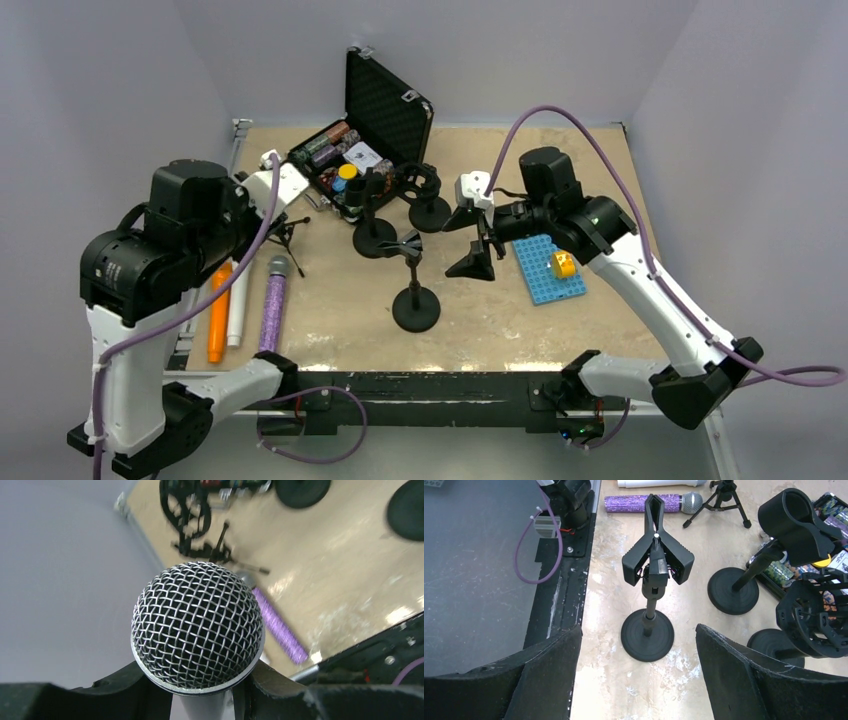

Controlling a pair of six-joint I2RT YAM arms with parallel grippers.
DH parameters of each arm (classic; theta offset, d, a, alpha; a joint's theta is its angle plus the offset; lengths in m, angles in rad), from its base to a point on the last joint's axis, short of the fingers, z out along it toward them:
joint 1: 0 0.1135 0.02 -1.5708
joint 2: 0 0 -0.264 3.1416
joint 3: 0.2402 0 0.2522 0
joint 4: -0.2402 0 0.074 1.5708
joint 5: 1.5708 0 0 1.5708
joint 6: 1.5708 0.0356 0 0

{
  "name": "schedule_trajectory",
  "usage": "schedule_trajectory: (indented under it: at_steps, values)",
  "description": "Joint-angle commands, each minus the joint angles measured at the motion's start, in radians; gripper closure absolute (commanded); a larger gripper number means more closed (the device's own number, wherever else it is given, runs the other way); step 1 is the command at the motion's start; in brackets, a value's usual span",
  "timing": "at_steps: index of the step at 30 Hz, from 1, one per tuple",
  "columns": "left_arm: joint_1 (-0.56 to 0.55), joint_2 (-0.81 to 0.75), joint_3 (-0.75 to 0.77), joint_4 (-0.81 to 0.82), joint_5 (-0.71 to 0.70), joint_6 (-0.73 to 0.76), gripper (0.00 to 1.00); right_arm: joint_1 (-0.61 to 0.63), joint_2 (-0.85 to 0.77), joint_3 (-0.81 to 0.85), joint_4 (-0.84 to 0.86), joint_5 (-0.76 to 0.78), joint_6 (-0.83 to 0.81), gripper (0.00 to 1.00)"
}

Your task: Remove the microphone from the stand

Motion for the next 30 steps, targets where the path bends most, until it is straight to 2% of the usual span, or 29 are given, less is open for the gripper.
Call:
schedule_trajectory:
  at_steps: [1,6,12,16,24,30]
  values:
    - [0.098,-0.101,-0.156,-0.07,-0.246,-0.011,1.0,0.0,-0.028,-0.02,0.007,-0.003,0.023,0.13]
    - [0.279,-0.167,-0.327,-0.042,-0.177,-0.059,1.0,-0.001,-0.067,-0.049,0.003,0.009,0.024,0.13]
    - [0.382,-0.234,-0.517,0.038,-0.115,-0.184,1.0,-0.001,-0.131,-0.122,0.001,0.018,0.035,0.13]
    - [0.506,-0.243,-0.627,0.08,-0.023,-0.231,1.0,0.0,-0.141,-0.125,-0.008,0.025,0.035,0.13]
    - [0.774,-0.073,-0.595,0.147,0.198,-0.246,1.0,0.0,-0.168,-0.136,-0.037,0.029,-0.013,0.13]
    - [0.819,0.054,-0.618,0.205,0.259,-0.245,1.0,0.0,-0.193,-0.15,-0.027,0.041,-0.01,0.13]
